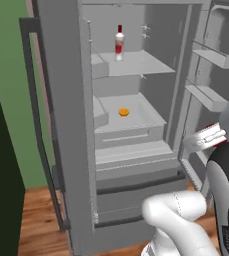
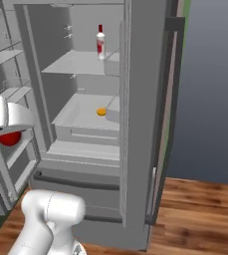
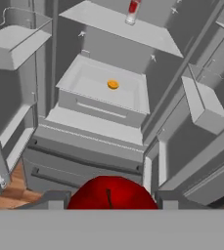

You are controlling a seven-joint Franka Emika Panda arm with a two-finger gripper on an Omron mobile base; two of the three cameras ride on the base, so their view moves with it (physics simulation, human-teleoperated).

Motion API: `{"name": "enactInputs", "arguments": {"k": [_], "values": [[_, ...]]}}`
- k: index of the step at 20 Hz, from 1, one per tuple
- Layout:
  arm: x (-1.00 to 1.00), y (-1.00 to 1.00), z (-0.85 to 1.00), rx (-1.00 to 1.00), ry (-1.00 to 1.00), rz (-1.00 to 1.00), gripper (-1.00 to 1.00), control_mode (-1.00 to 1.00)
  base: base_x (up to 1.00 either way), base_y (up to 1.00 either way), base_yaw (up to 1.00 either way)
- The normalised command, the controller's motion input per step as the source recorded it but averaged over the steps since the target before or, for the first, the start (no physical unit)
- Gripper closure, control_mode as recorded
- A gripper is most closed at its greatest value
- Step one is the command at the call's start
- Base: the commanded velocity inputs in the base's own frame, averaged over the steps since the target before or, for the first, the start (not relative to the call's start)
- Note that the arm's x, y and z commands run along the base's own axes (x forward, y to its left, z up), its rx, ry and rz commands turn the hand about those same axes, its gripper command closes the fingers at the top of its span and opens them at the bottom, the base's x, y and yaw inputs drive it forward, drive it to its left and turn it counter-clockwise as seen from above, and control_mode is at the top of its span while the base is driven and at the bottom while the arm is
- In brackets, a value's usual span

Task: Place the liquor on the top shelf of the fridge to keep it out of children's reach, and place the orange and apple on lower shelves for easy access.

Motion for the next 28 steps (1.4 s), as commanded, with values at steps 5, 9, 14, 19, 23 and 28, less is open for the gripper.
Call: {"name": "enactInputs", "arguments": {"k": [5,9,14,19,23,28], "values": [[0.00,0.00,0.00,0.00,0.00,0.00,1.00,1.00,0.48,0.00,-0.10],[0.00,0.00,0.00,0.00,0.00,0.00,1.00,1.00,0.48,0.00,-0.08],[0.00,0.00,0.00,0.00,0.00,0.00,1.00,1.00,0.45,0.00,-0.06],[0.00,0.00,0.00,0.00,0.00,0.00,1.00,1.00,0.35,0.00,-0.03],[0.00,0.00,0.00,0.00,0.00,0.00,1.00,1.00,0.25,0.00,0.00],[0.12,0.00,-0.06,0.00,0.00,0.00,1.00,-1.00,0.15,0.00,0.00]]}}
